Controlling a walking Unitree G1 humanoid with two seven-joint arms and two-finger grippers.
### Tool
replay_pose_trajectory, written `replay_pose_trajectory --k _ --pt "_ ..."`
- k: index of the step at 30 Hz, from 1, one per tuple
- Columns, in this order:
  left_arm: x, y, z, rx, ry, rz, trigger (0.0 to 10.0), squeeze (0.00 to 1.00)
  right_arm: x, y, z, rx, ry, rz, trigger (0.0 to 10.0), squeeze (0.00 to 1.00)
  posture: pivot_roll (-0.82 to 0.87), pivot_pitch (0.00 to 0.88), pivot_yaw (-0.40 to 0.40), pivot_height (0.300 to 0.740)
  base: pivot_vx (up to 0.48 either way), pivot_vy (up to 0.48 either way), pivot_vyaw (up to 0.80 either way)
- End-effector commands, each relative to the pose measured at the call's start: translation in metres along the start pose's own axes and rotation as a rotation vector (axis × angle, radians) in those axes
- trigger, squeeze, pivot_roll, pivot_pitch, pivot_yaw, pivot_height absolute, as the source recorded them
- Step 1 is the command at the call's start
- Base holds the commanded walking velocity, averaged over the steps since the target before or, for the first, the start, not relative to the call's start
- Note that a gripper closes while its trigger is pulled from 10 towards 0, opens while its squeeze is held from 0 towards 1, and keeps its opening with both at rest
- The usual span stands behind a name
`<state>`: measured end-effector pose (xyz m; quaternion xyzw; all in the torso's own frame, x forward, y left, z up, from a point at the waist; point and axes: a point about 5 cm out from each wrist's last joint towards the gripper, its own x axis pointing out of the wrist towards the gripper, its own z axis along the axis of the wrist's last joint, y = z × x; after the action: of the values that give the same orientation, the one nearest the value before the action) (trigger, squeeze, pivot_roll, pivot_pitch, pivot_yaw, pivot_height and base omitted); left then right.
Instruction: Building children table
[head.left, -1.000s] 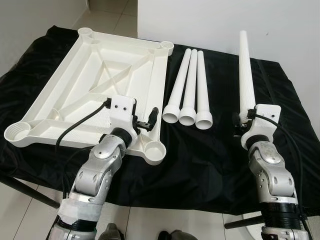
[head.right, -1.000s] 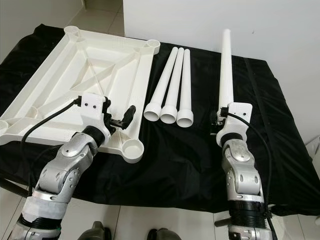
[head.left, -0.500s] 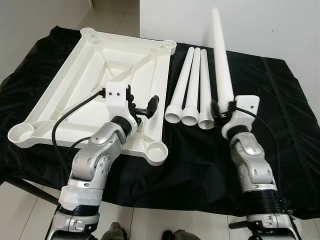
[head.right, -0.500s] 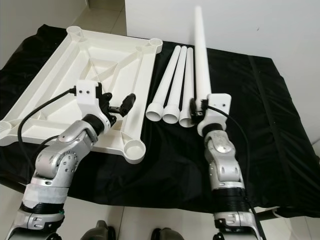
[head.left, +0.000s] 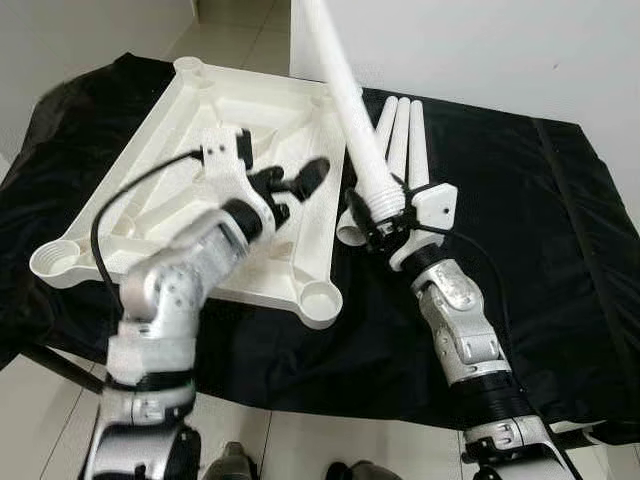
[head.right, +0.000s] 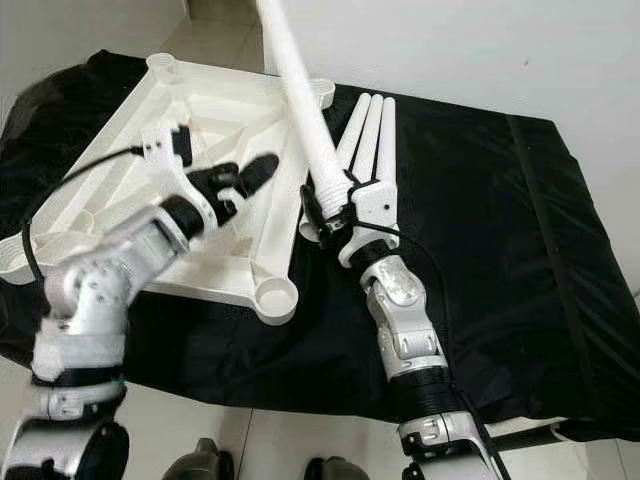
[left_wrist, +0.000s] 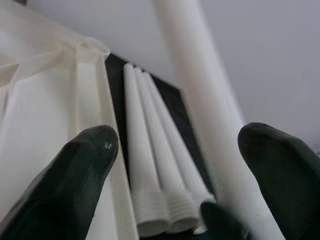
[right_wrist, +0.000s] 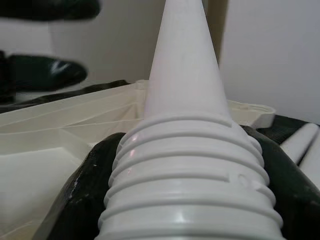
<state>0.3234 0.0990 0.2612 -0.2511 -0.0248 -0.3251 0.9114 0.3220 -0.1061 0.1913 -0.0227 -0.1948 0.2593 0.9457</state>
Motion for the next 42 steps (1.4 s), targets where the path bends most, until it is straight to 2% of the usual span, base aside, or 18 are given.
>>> replay_pose_trajectory --k 1,7,10,13,16,19,20,25,27,28,31,34,35,37,38,39,40,42 --pt "-0.001 -0.006 0.003 -0.043 -0.002 -0.172 10.0 0.0 -0.001 0.001 0.001 -0.01 -0.021 0.021 10.0 0.0 0.15 0.058 -0.049 0.74 0.0 0.0 0.0" --pt "-0.001 -0.003 0.01 -0.067 -0.021 -0.181 10.0 0.0 0.0 0.003 0.003 -0.029 -0.047 0.071 10.0 0.0 0.15 0.05 -0.05 0.74 0.0 0.0 0.0" --pt "0.001 -0.003 0.013 -0.048 -0.008 -0.186 10.0 0.0 0.0 0.012 0.007 -0.044 -0.078 0.161 10.0 0.0 0.16 0.041 -0.053 0.74 0.0 0.0 0.0" --pt "0.002 -0.003 0.014 -0.043 0.001 -0.187 10.0 0.0 0.0 0.014 0.008 -0.045 -0.086 0.177 10.0 0.0 0.16 0.039 -0.053 0.74 0.0 0.0 0.0" --pt "0.007 0.001 0.019 -0.034 0.022 -0.177 10.0 0.0 -0.003 0.025 0.01 -0.047 -0.09 0.27 10.0 0.0 0.16 0.024 -0.049 0.74 0.0 0.0 0.0" --pt "0.007 0.001 0.019 -0.034 0.022 -0.177 10.0 0.0 -0.003 0.025 0.01 -0.047 -0.09 0.27 10.0 0.0 0.16 0.024 -0.049 0.74 0.0 0.0 0.0" --pt "0.009 0.004 0.026 -0.028 0.024 -0.179 10.0 0.0 -0.007 0.031 0.011 -0.059 -0.089 0.328 10.0 0.0 0.15 0.016 -0.042 0.74 0.0 0.0 0.0" --pt "0.011 0.009 0.035 -0.008 0.025 -0.178 10.0 0.0 -0.012 0.034 0.011 -0.078 -0.087 0.363 10.0 0.0 0.15 0.016 -0.042 0.74 0.0 0.0 0.0" --pt "0.012 0.014 0.049 -0.002 0.019 -0.168 10.0 0.0 -0.018 0.035 0.01 -0.098 -0.081 0.383 10.0 0.0 0.15 0.013 -0.034 0.74 0.0 0.0 0.0" --pt "0.012 0.014 0.049 -0.002 0.019 -0.168 10.0 0.0 -0.018 0.035 0.01 -0.098 -0.081 0.383 10.0 0.0 0.15 0.013 -0.034 0.74 0.0 0.0 0.0" --pt "0.01 0.016 0.067 -0.038 -0.004 -0.17 10.0 0.0 -0.023 0.032 0.009 -0.117 -0.071 0.381 10.0 0.0 0.14 0.014 -0.027 0.74 0.0 0.0 0.0" --pt "0.009 0.017 0.07 -0.071 -0.012 -0.176 10.0 0.0 -0.024 0.032 0.009 -0.122 -0.074 0.38 10.0 0.0 0.14 0.015 -0.023 0.74 0.0 0.0 0.0" --pt "0.008 0.017 0.071 -0.092 -0.013 -0.175 5.7 0.0 -0.024 0.032 0.008 -0.124 -0.074 0.378 10.0 0.0 0.14 0.016 -0.02 0.74 0.0 0.0 0.0" --pt "0.008 0.017 0.071 -0.092 -0.013 -0.175 5.7 0.0 -0.024 0.032 0.008 -0.124 -0.074 0.378 10.0 0.0 0.14 0.016 -0.02 0.74 0.0 0.0 0.0" --pt "0.007 0.017 0.072 -0.112 -0.015 -0.177 1.7 0.0 -0.025 0.032 0.008 -0.126 -0.073 0.377 10.0 0.0 0.14 0.017 -0.02 0.74 0.0 0.0 0.0" --pt "0.007 0.017 0.072 -0.112 -0.015 -0.177 1.7 0.0 -0.025 0.032 0.008 -0.126 -0.073 0.377 10.0 0.0 0.14 0.017 -0.02 0.74 0.0 0.0 0.0" --pt "0.007 0.018 0.072 -0.137 -0.012 -0.173 0.0 0.0 -0.026 0.032 0.009 -0.127 -0.071 0.375 10.0 0.0 0.14 0.018 -0.021 0.74 0.0 0.0 0.0" --pt "0.007 0.017 0.072 -0.165 -0.013 -0.176 0.0 0.0 -0.026 0.032 0.009 -0.128 -0.071 0.374 10.0 0.0 0.15 0.021 -0.023 0.74 0.0 0.0 0.0"
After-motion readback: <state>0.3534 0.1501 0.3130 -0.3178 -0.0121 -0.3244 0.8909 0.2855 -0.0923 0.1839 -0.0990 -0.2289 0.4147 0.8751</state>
